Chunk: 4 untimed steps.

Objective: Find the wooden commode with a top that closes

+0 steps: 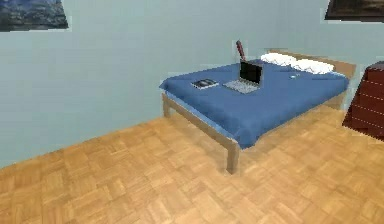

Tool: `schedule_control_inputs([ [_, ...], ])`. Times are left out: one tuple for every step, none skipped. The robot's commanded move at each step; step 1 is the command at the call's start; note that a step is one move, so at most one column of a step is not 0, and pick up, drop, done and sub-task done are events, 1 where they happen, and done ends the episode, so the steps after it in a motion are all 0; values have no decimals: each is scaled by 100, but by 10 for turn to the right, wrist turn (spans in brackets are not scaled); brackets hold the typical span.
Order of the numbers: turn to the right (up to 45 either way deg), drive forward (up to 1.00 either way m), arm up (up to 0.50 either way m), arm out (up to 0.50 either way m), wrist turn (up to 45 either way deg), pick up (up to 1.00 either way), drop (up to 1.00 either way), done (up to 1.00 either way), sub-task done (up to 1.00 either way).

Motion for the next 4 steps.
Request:
schedule_control_inputs([
  [-330,0,0,0,0,0,0,0,0],
  [0,5,0,0,0,0,0,0,0],
  [450,0,0,0,0,0,0,0,0],
  [270,0,0,0,0,0,0,0,0],
])
